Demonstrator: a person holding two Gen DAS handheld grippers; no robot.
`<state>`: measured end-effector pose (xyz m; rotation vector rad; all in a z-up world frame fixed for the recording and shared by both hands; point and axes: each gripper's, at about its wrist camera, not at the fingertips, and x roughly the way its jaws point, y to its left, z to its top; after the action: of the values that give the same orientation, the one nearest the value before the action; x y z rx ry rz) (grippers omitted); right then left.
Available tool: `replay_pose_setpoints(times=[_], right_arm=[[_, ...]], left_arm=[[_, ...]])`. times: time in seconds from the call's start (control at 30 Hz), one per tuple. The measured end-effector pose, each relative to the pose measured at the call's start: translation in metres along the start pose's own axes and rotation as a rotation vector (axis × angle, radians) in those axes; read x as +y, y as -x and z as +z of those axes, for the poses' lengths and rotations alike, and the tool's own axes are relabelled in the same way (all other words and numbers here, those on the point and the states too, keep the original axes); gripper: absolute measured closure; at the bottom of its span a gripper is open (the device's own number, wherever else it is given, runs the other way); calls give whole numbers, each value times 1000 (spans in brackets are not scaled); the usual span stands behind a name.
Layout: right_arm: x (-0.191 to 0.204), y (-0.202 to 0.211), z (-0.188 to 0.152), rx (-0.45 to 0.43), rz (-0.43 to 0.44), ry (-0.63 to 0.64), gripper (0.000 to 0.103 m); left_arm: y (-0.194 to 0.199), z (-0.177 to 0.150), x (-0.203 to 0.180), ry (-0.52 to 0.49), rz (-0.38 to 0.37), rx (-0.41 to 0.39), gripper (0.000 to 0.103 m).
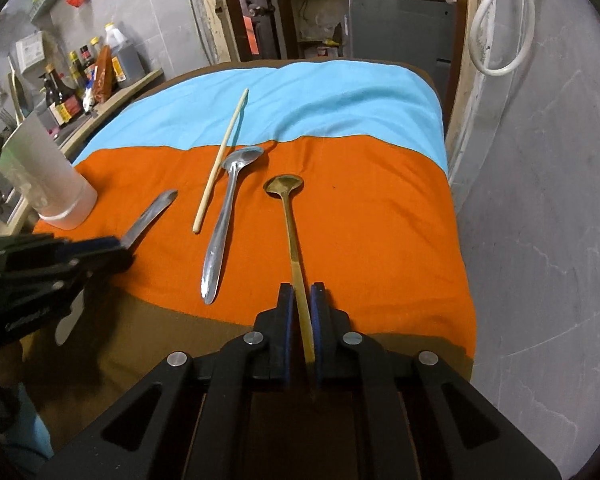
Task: Organize utensils
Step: 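Close the left gripper on the steel knife while the right gripper grasps the gold spoon, then lift the knife and gold spoon up toward the white caddy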
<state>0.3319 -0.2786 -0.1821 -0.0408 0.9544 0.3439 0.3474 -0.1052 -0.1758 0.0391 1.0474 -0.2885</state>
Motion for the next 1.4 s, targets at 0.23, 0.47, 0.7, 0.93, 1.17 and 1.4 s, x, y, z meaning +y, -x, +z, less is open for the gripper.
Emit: replay_pose_setpoints(times=[0.23, 0.47, 0.7, 0.93, 1.17, 1.4], right_arm=[[6, -20, 23, -4, 5, 55, 78], [9, -38, 44, -7, 6, 87, 78], [17, -41, 53, 57, -18, 130, 86], [13, -35, 41, -29, 33, 91, 99], [16, -8, 31, -149, 129, 38, 100], [20, 5, 21, -194, 176, 4, 100]], left_arm=[[-10, 14, -9, -49, 25, 20, 87], [-22, 24, -22, -169, 73, 45, 83], [-23, 23, -19, -159, 46, 26, 91], [-7, 7, 13, 54, -92, -89, 91], [18, -12, 22, 149, -127, -213, 91], [33, -23, 26, 189, -121, -205, 91]])
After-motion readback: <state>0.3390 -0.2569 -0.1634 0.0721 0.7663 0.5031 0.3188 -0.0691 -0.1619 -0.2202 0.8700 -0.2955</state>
